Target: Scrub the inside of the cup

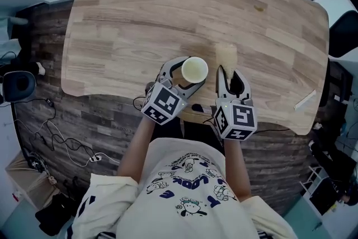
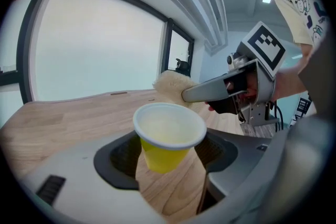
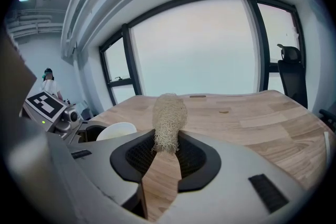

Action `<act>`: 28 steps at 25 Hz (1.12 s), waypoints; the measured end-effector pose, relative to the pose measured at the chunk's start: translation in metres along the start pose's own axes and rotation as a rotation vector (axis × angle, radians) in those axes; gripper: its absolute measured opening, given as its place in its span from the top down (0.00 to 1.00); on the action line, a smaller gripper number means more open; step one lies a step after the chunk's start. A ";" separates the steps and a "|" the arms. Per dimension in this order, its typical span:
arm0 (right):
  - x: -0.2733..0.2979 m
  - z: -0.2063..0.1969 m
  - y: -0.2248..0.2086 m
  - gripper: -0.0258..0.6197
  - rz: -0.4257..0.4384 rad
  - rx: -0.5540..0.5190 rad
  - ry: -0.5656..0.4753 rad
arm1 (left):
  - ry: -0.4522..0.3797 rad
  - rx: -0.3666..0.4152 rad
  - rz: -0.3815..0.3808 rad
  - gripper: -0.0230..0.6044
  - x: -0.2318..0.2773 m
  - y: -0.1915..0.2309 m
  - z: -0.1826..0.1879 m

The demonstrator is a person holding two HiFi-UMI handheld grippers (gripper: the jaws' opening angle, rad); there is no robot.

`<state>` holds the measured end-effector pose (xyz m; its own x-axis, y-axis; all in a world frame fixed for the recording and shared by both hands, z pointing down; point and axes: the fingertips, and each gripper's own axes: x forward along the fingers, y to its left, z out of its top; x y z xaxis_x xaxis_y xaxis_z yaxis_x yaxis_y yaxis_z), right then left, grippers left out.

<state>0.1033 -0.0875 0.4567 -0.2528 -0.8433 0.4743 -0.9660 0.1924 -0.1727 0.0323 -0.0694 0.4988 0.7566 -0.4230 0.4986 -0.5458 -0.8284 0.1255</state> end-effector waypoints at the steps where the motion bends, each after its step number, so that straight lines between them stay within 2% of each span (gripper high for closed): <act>1: -0.004 0.006 0.003 0.81 0.017 -0.008 -0.010 | -0.004 0.007 0.004 0.44 -0.004 0.001 0.002; 5: -0.017 0.027 0.021 0.81 0.111 -0.045 -0.024 | -0.016 0.039 0.021 0.44 -0.018 0.003 0.009; 11: -0.037 0.050 0.049 0.81 0.268 -0.122 0.010 | -0.020 0.103 0.045 0.44 -0.034 0.009 0.022; 17: -0.056 0.063 0.062 0.81 0.356 -0.218 0.017 | -0.024 0.127 0.058 0.44 -0.040 0.013 0.036; 24: -0.067 0.063 0.075 0.81 0.441 -0.329 0.052 | 0.008 0.226 0.065 0.44 -0.040 0.009 0.051; 28: -0.069 0.062 0.080 0.81 0.469 -0.400 0.078 | -0.006 0.228 0.051 0.44 -0.039 0.004 0.060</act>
<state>0.0467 -0.0451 0.3567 -0.6441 -0.5870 0.4904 -0.6925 0.7198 -0.0480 0.0226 -0.0785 0.4286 0.7328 -0.4683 0.4937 -0.4886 -0.8671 -0.0971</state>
